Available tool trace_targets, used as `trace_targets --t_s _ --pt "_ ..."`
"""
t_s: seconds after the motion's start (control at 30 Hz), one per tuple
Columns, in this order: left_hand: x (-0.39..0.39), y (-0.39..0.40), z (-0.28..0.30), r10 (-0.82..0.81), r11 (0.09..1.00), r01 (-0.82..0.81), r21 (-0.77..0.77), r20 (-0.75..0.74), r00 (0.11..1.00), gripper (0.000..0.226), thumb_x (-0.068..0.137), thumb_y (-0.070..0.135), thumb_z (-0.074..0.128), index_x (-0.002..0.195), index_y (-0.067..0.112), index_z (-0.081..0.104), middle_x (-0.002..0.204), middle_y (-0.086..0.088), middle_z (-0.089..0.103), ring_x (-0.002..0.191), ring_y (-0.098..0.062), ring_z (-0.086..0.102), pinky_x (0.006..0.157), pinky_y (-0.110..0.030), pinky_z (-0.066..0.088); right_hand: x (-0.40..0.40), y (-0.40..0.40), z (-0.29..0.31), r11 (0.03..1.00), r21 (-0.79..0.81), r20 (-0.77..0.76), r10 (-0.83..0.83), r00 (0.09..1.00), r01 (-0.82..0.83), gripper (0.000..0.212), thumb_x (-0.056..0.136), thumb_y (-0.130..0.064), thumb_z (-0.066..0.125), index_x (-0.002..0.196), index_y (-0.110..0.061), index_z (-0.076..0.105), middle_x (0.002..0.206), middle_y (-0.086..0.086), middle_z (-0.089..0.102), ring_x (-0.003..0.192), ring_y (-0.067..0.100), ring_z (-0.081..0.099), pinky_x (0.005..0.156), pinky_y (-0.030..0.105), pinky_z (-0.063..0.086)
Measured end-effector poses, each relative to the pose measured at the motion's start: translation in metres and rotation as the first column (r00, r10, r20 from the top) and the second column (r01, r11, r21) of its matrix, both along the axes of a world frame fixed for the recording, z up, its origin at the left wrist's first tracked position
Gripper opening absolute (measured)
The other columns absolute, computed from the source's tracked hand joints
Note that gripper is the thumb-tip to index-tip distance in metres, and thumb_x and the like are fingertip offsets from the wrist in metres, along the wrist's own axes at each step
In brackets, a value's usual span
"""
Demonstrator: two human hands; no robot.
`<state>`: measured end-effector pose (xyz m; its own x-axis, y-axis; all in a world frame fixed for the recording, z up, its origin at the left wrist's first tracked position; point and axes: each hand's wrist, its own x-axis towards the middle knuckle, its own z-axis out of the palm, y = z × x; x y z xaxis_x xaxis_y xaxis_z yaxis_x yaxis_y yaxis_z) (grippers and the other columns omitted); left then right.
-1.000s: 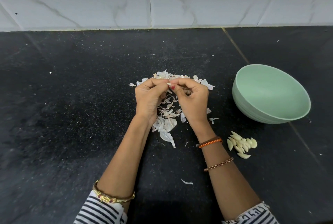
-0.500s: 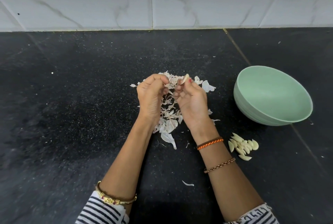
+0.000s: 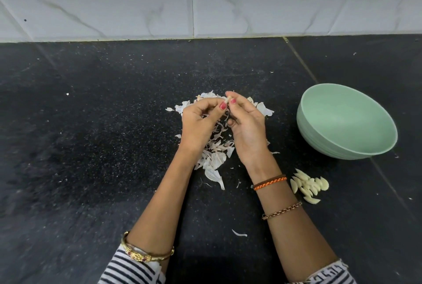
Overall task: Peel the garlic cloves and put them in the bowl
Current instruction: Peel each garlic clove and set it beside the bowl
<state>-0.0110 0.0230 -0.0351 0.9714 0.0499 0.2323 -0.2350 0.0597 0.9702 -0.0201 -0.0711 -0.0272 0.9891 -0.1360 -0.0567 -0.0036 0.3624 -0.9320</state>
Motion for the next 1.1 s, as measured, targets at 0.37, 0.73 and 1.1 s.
trace_targets --t_s 0.37,0.73,1.1 --pt "0.001 0.001 -0.001 0.157 0.988 -0.157 0.004 -0.014 0.987 0.024 0.078 -0.001 0.066 0.067 0.02 0.067 0.063 0.012 0.066 0.069 -0.019 0.055 0.064 -0.02 0.047 0.001 -0.004 -0.004 0.879 -0.429 0.236 -0.112 0.965 0.207 0.015 0.083 0.001 0.062 0.09 -0.008 0.072 0.077 0.002 0.069 0.073 0.009 0.062 0.068 0.02 0.052" --pt "0.0 0.005 -0.005 0.161 0.932 -0.246 0.267 0.302 0.939 0.016 0.071 0.025 0.058 0.063 0.014 0.066 0.058 0.019 0.052 0.065 0.005 0.048 0.068 -0.01 0.035 0.002 -0.01 -0.003 0.848 -0.481 0.272 -0.098 0.957 0.224 0.014 0.08 0.003 0.063 0.086 -0.007 0.072 0.065 -0.008 0.063 0.056 -0.001 0.052 0.052 0.009 0.04" --pt "-0.003 0.003 0.007 -0.025 0.999 0.024 -0.044 -0.021 0.999 0.027 0.081 -0.007 0.06 0.059 0.008 0.059 0.053 0.011 0.055 0.05 0.003 0.044 0.052 -0.011 0.036 0.003 -0.014 0.002 0.933 -0.328 0.136 -0.108 0.985 0.148 0.025 0.082 0.008 0.057 0.065 -0.008 0.067 0.054 -0.014 0.062 0.057 -0.006 0.055 0.06 0.009 0.042"
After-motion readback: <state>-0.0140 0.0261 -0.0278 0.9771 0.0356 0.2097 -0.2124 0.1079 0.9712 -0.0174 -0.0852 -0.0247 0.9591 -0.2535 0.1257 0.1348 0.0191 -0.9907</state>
